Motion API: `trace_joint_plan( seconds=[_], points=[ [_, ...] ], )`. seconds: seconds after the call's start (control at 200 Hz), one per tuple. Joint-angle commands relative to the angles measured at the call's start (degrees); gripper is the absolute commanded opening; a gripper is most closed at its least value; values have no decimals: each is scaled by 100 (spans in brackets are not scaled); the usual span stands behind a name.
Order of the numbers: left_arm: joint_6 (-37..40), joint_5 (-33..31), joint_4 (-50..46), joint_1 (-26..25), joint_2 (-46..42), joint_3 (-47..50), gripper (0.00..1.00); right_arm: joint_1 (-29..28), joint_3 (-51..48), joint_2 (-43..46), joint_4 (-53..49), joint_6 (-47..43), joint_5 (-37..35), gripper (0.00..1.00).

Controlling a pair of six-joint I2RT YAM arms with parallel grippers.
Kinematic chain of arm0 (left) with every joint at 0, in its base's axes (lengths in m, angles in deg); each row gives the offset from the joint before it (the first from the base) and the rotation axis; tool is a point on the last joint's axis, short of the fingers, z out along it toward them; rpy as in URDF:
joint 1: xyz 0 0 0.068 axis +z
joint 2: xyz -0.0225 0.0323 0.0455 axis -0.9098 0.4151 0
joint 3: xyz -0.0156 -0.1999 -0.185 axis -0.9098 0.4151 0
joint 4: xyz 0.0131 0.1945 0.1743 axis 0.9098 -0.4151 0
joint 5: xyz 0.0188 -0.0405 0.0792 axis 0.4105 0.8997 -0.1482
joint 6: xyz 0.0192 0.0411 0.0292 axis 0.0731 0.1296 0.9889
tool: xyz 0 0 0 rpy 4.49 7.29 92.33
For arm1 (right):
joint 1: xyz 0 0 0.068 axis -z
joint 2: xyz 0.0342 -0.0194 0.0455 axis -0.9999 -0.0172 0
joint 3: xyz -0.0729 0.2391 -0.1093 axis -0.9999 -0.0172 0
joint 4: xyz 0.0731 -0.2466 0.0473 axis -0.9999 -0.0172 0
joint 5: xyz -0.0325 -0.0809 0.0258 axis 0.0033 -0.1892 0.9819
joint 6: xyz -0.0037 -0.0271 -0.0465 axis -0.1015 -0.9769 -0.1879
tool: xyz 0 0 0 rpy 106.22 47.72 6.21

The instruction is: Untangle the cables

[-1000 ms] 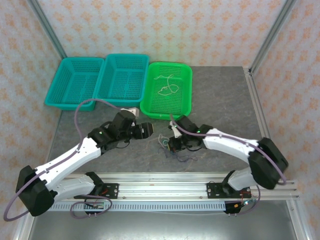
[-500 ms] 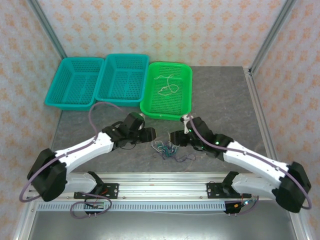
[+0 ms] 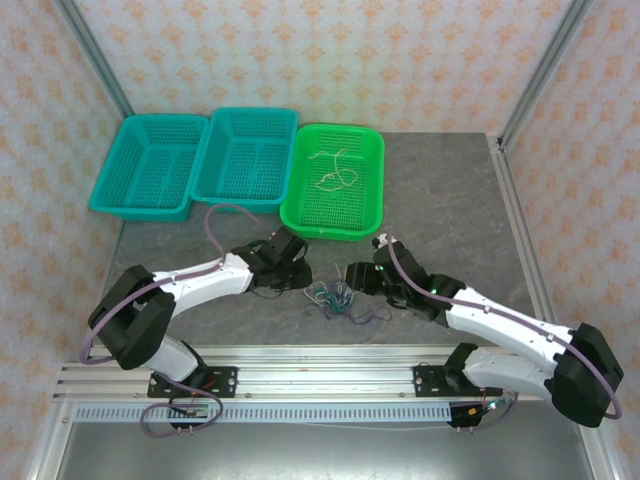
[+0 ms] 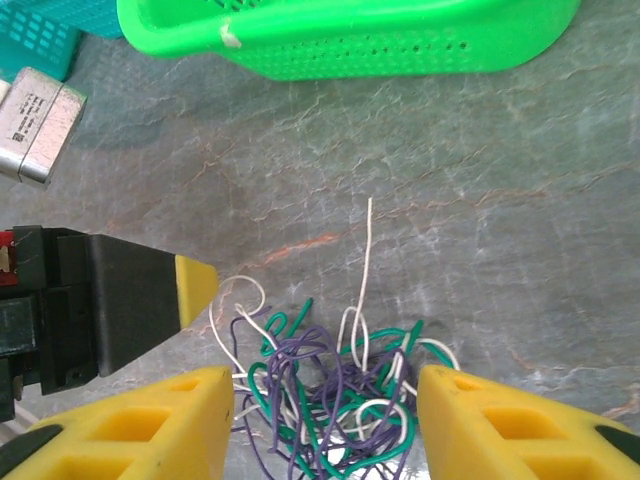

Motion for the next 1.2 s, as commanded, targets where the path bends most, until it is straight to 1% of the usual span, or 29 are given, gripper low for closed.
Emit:
trace_joint_plan(
  seconds=[0.0,0.115,0.18,0.265,0.305,0.34,0.47,0.551,0.631,0.711,0.816,0.856,0.896,0.956,1.011,1.191],
  points=[
    [-119,7,124,-104,80,184,23,-27,92,-306,317,187,507,52],
    [-244,285,599,-123,163,433,30,-68,205,-689,312,268,718,57],
    [-231,344,580,-141,318,378,30,-68,243,-938,342,276,837,61],
    [-172,220,457,-216,487,266,19,-75,365,-1220,272,276,966,63],
    [-174,194,474,-239,508,249,10,-85,439,-1353,222,273,1026,64],
    [-186,183,497,-255,499,250,0,-94,514,-1479,181,252,1074,64],
    [-198,51,440,-270,332,202,0,-189,709,-1932,163,160,1209,67],
    [-178,-59,330,-275,172,185,0,-200,813,-2275,71,119,1210,66],
    [-154,-96,286,-275,1,193,0,-207,914,-2548,-216,136,830,59],
    [-146,-203,170,-271,-201,223,0,-204,1013,-2664,-649,227,51,47],
    [-87,-508,-162,-229,-590,240,0,-200,1028,-2601,-1165,464,-933,18],
    [-38,-610,-334,-168,-743,235,0,-191,1003,-2547,-1367,651,-1305,12],
    [25,-672,-512,-74,-895,244,0,-146,959,-2473,-1546,836,-1600,10],
    [117,-714,-759,136,-1135,276,0,10,820,-2342,-1723,1074,-1838,10],
    [184,-720,-943,389,-1381,361,0,228,659,-2212,-1786,1246,-1871,12],
    [539,-681,-1551,1333,-2269,636,0,1015,267,-1881,-2120,1390,-1999,13]
  ],
)
